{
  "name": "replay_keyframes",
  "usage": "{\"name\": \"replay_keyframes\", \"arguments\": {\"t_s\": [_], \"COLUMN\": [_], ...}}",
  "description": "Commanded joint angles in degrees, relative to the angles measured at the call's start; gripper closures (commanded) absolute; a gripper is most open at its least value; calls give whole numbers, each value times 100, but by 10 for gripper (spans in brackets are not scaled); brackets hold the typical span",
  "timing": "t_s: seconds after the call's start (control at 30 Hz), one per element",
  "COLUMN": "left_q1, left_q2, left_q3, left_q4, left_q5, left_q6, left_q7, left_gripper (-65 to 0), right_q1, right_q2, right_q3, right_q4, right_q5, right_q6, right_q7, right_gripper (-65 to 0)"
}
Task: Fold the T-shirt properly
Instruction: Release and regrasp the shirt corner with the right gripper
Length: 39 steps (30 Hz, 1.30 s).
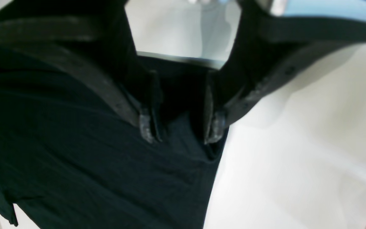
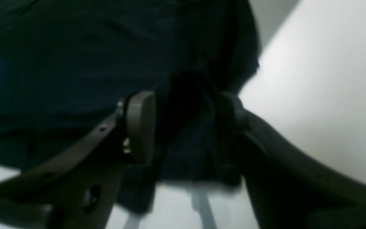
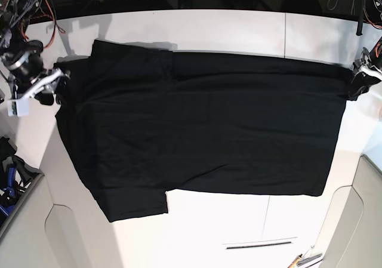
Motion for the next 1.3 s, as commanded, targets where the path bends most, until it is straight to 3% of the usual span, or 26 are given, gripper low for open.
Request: {"name": "replay_keyframes", "arguments": {"t_s": [0.0,0.17,0.3,0.4,0.53,0.77,0.9,1.27], "left_q1": [-17,-17,-15,-15,-15,-15,-15,-17], "left_q2": [-125,-122,-90,-68,-61,-61,-59,190], "left_q3": [-44,-44,-44,-44,-44,-44,-44,-44], "left_q4": [76,76,76,76,76,76,76,76], "left_q5": [-118,-118,-131,-334,-396,-396,-398,-529], "left_q6": [-85,-87,-203,-389,-387,-387,-387,-502], "left_q7": [-83,-81,-24,129,129,129,129,136], "left_gripper": [-240,-240,-240,-240,-240,-240,-240,-240], "right_q1": [-149,-1058,-1624,-1794,-1792,-1762,-1757,-1311], "right_q2": [74,0,-269,-505,-645,-640,-640,-658], "right_q3": [90,107,107,98,68,37,37,-310], "right_q4": [138,197,192,170,85,74,46,-492], "right_q5": [142,588,1058,1296,1451,1309,872,857], "right_q6": [22,39,271,293,291,273,-33,-26], "right_q7": [46,4,4,2,28,111,535,584], "right_gripper": [-304,-303,-304,-303,-304,-304,-304,-304]}}
